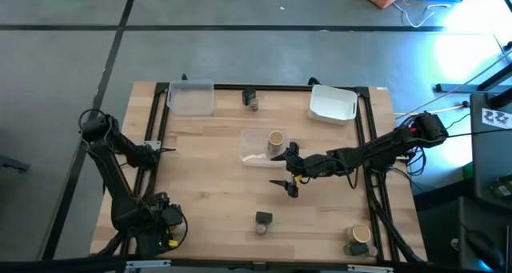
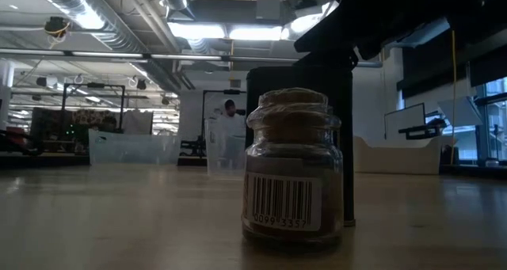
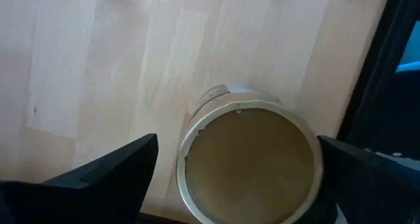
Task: Sort spices by type
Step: Put the gold seasoning bottle into the bottom transparent bin, then put the black seasoning can into the top transparent bin
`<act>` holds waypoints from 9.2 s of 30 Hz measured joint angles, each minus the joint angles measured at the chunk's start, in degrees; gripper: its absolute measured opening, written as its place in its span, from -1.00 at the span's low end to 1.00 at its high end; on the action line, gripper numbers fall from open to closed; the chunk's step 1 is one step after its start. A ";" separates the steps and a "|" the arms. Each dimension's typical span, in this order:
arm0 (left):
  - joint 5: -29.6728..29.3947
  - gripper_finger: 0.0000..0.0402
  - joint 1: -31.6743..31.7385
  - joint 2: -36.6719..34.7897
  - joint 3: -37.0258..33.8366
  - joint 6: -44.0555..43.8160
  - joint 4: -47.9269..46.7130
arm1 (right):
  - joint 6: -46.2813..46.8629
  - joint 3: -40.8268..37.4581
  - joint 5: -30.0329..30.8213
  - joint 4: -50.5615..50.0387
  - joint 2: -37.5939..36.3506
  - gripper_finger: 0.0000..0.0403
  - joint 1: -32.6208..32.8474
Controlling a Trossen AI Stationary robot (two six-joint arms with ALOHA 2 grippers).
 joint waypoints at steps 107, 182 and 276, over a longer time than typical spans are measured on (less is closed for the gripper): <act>-5.62 0.34 66.67 17.53 17.03 63.06 12.09 | -1.36 0.04 -0.20 -4.33 0.00 0.86 0.01; -8.41 0.60 33.90 11.27 -3.57 58.55 59.04 | -1.51 0.02 -0.13 -3.10 0.02 0.86 0.00; -58.40 -0.39 56.34 -21.10 -3.52 26.74 -5.16 | -5.53 0.02 2.82 -3.36 0.02 0.86 -0.01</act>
